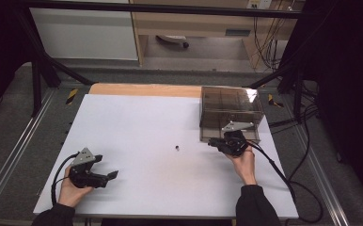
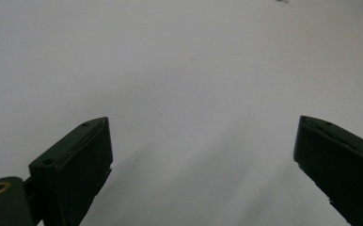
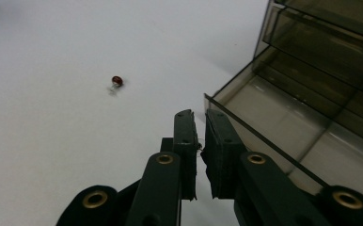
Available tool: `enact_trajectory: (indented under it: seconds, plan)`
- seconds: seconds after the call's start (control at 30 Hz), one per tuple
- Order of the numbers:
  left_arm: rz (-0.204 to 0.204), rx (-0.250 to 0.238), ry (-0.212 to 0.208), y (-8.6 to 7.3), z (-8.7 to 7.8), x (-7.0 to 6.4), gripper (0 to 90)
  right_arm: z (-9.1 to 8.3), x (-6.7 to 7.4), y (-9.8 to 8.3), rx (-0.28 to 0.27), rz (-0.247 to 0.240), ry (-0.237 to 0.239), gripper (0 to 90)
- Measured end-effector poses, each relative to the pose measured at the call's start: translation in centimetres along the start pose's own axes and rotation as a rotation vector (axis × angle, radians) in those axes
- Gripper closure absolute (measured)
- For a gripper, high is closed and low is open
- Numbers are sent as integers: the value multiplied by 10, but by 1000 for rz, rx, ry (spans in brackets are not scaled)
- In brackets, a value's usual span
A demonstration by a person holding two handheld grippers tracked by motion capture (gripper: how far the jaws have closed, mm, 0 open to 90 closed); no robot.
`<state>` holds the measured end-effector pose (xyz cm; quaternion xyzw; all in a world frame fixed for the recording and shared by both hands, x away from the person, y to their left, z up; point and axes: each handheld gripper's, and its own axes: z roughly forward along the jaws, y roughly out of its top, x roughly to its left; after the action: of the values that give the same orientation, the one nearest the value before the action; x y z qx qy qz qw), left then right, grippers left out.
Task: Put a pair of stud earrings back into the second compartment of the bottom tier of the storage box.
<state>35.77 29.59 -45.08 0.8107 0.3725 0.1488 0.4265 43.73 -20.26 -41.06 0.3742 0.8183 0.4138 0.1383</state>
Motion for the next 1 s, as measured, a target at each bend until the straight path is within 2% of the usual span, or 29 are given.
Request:
enact_trajectory:
  seconds: [0.23, 0.43, 1.0]
  plan:
    - [3, 1, 2, 0, 0, 0, 45, -5, -12, -4, 9, 19, -34, 839]
    - [2, 1, 1, 0, 0, 0, 45, -7, -23, -3, -5, 44, -68, 840]
    - [0, 1, 3, 0, 0, 0, 45, -3, -47, -1, 9, 90, -157, 840]
